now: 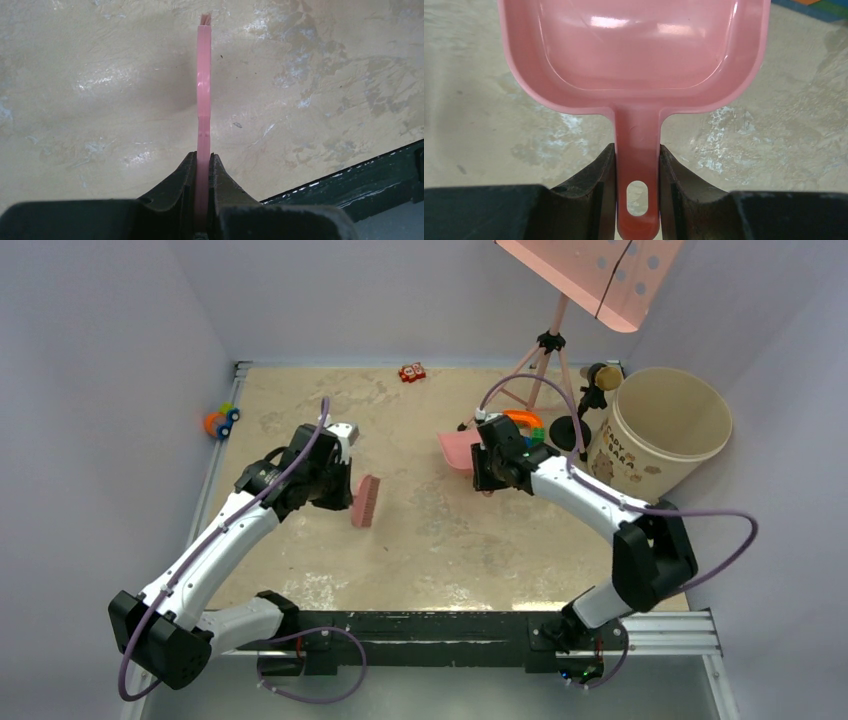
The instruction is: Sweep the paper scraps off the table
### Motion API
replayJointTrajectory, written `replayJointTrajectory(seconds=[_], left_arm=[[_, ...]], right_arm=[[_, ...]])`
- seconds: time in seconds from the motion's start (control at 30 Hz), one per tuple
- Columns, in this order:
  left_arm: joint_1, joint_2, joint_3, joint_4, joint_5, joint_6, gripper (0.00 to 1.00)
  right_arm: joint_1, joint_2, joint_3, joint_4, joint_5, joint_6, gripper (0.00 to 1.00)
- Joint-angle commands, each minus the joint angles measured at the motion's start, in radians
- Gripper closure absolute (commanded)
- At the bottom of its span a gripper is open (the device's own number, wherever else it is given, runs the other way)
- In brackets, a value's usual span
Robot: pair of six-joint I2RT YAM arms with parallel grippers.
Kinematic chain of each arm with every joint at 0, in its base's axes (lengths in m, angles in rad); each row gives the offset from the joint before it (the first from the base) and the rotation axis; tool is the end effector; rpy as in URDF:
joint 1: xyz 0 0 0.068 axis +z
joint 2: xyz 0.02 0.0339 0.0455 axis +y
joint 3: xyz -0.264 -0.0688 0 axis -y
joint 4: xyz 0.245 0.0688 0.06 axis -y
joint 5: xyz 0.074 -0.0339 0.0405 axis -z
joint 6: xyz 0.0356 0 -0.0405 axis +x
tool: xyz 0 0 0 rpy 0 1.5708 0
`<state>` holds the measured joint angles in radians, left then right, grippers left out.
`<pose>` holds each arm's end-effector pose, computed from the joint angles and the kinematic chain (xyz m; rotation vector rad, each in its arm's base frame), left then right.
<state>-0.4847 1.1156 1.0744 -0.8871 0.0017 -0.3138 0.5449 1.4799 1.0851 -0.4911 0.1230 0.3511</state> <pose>0.1919 -0.1011 0.3127 0.2167 2.5212 -0.3293 0.2712 0.1592 0.2529 -0.1844 2.4561 0.2436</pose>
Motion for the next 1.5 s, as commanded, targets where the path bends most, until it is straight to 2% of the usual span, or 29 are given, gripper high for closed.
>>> replayJointTrajectory(seconds=[0.0, 0.17, 0.2, 0.27, 0.33, 0.37, 0.5, 0.8, 1.0, 1.1, 1.13, 1.17, 1.23, 1.27, 1.47], left_arm=[[0.005, -0.001, 0.023, 0.054, 0.040, -0.066, 1.00], [0.005, 0.010, 0.036, 0.062, 0.055, -0.097, 1.00], [0.005, 0.015, 0.042, 0.062, 0.056, -0.101, 1.00], [0.005, 0.024, 0.053, 0.064, 0.057, -0.110, 1.00], [0.005, 0.034, 0.066, 0.067, 0.063, -0.123, 1.00], [0.005, 0.040, 0.070, 0.071, 0.070, -0.131, 1.00], [0.005, 0.069, 0.075, 0.106, 0.117, -0.168, 1.00], [0.005, 0.168, 0.068, 0.255, 0.295, -0.275, 1.00], [0.005, 0.257, 0.219, 0.234, 0.280, -0.294, 1.00], [0.005, 0.309, 0.346, 0.041, 0.085, -0.303, 0.86], [0.005, 0.315, 0.364, -0.001, 0.021, -0.301, 0.79], [0.005, 0.308, 0.362, -0.025, -0.048, -0.301, 0.67], [0.005, 0.270, 0.324, -0.038, -0.154, -0.292, 0.11], [0.005, 0.249, 0.301, -0.037, -0.180, -0.287, 0.02], [0.005, 0.117, 0.202, -0.010, -0.229, -0.244, 0.01]], right_arm=[[0.004, 0.082, 0.061, 0.003, 0.070, 0.031, 1.00], [0.004, 0.202, 0.197, -0.020, 0.087, 0.006, 0.96], [0.004, 0.222, 0.237, -0.030, 0.088, -0.002, 0.93], [0.004, 0.260, 0.313, -0.069, 0.093, 0.006, 0.63], [0.004, 0.271, 0.350, -0.072, 0.068, -0.004, 0.17], [0.004, 0.269, 0.355, -0.068, 0.060, -0.009, 0.12], [0.004, 0.200, 0.303, -0.036, 0.075, -0.021, 0.07], [0.004, -0.092, 0.023, 0.067, 0.197, -0.039, 0.03], [0.002, -0.199, -0.042, 0.082, 0.204, -0.048, 0.02], [0.002, -0.220, -0.040, 0.061, 0.210, -0.049, 0.02], [0.002, -0.229, -0.043, 0.059, 0.209, -0.049, 0.02], [0.002, -0.240, -0.046, 0.060, 0.205, -0.046, 0.02], [0.003, -0.266, -0.058, 0.067, 0.193, -0.045, 0.02], [0.003, -0.278, -0.062, 0.072, 0.187, -0.045, 0.02], [0.003, -0.336, -0.062, 0.069, 0.163, -0.048, 0.02]])
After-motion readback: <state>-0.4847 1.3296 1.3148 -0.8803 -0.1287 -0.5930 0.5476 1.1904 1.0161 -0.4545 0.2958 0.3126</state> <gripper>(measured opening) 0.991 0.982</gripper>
